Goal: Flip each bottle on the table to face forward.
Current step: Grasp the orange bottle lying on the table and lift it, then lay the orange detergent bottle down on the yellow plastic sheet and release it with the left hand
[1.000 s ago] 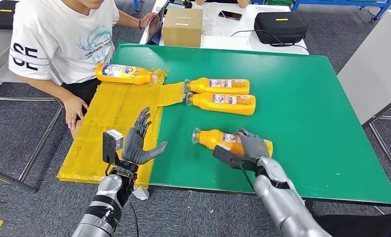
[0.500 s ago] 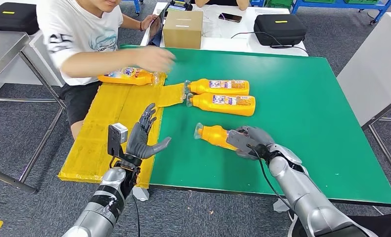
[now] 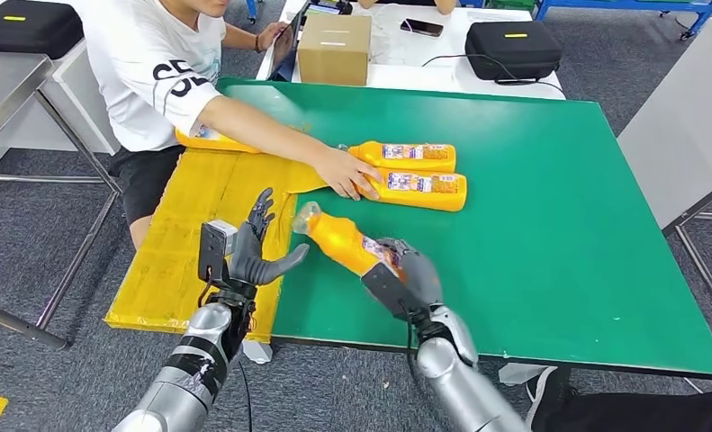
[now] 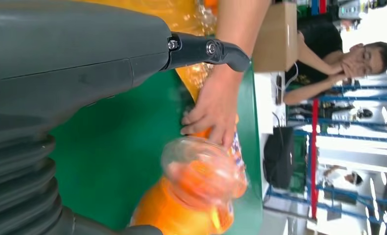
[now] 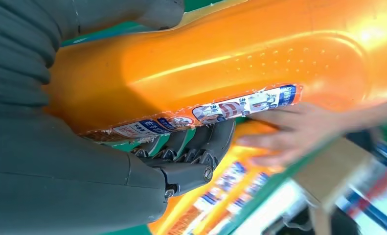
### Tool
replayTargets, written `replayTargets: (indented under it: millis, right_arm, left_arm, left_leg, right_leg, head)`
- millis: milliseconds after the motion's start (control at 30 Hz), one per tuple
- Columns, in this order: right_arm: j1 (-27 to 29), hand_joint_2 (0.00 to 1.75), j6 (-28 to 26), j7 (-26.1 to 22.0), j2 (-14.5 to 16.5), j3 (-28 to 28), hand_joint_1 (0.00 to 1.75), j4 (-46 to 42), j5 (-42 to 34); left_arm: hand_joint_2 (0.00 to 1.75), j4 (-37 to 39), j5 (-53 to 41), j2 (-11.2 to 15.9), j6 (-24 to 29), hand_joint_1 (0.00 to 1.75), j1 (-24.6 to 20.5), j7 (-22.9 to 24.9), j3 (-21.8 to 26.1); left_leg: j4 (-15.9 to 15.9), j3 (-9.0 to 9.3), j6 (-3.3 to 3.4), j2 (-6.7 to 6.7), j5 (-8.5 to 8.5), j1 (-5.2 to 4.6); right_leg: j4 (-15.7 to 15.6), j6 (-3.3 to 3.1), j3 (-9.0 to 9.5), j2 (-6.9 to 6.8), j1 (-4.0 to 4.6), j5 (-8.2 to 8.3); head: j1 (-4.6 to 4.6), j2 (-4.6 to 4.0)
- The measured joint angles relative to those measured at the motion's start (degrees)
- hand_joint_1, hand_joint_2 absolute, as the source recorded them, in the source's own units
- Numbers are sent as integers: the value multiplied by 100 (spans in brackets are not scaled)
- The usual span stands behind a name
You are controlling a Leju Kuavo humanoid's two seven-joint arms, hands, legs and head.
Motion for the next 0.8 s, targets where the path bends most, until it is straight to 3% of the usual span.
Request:
replayTargets:
  millis: [300, 800]
  right_arm:
    - [323, 175, -634, -621, 542, -73, 175, -601, -567]
    - [185, 175, -709, -910, 718, 65, 175, -528, -607]
  left_arm:
    - [175, -1, 134, -28, 215, 0, -43, 155, -210]
    - [175, -361, 938, -31, -1021, 0, -16, 516, -857]
  left_leg:
    - [0, -34, 0, 0, 0, -9]
    - [0, -46, 0, 0, 0, -8]
  right_leg:
    - [-2, 0, -31, 0, -6, 0]
    - [-1, 0, -41, -1, -5, 0]
  head:
    - [2, 0]
    - [2, 0]
